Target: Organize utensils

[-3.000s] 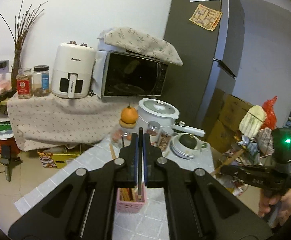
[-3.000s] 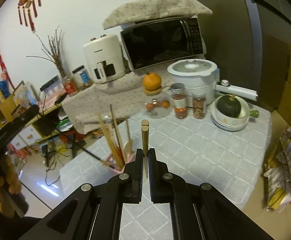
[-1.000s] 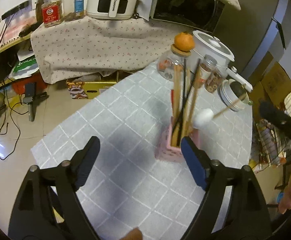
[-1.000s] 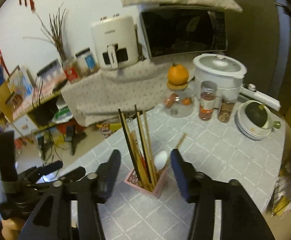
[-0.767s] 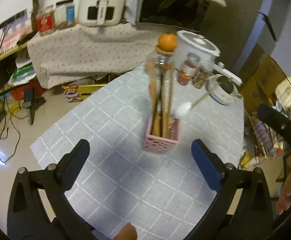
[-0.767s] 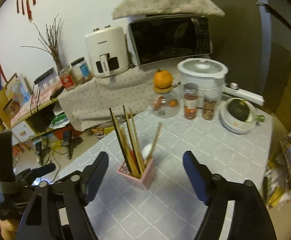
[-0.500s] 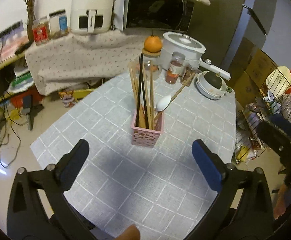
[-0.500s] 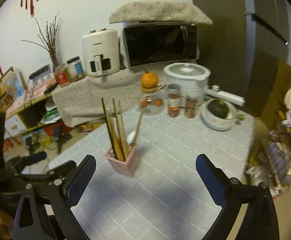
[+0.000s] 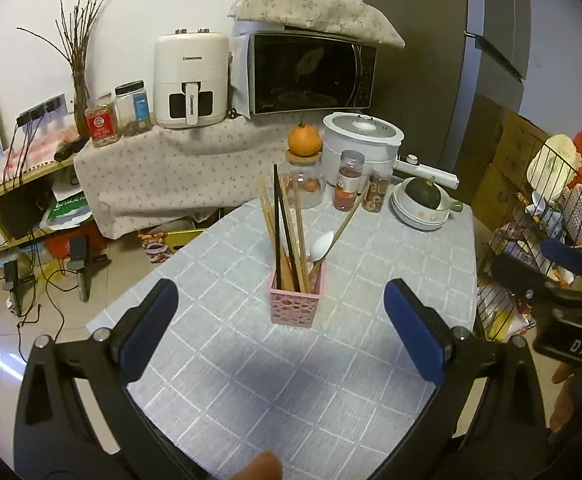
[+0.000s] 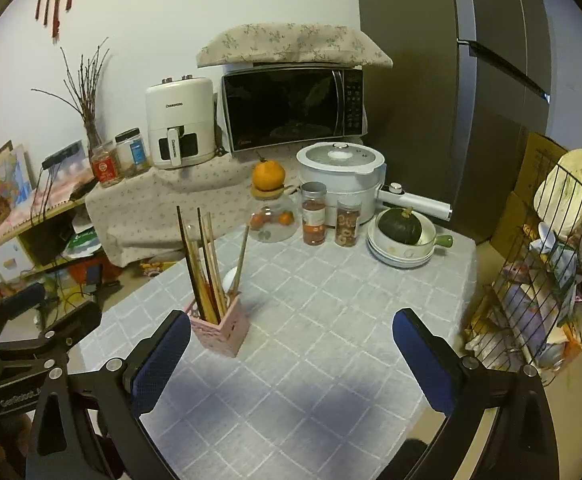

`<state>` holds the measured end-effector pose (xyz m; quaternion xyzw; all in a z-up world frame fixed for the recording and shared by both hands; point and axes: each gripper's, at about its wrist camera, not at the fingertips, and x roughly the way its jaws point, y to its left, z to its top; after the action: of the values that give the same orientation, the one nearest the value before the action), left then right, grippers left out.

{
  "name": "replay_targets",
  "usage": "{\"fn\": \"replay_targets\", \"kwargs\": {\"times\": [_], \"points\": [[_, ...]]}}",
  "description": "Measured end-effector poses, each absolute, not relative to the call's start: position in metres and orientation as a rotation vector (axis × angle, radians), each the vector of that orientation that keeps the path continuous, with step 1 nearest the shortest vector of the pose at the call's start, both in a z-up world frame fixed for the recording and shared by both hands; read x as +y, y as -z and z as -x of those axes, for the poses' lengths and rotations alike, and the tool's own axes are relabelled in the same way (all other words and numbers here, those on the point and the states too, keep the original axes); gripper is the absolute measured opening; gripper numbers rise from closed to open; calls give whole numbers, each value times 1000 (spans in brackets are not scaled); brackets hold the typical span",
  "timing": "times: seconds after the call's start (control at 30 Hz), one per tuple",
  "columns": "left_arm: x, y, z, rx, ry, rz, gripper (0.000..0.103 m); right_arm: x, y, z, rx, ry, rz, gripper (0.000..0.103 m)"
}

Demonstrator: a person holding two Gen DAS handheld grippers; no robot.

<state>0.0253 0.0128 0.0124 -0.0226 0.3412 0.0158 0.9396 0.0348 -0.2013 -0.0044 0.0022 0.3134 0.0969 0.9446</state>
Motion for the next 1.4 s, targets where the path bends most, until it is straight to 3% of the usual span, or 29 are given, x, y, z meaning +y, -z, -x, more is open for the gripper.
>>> {"fn": "replay_targets", "kwargs": {"times": [1.4], "points": [[9, -10, -20, 696, -44, 38, 102, -198, 8, -40, 625, -186, -4, 102]]}}
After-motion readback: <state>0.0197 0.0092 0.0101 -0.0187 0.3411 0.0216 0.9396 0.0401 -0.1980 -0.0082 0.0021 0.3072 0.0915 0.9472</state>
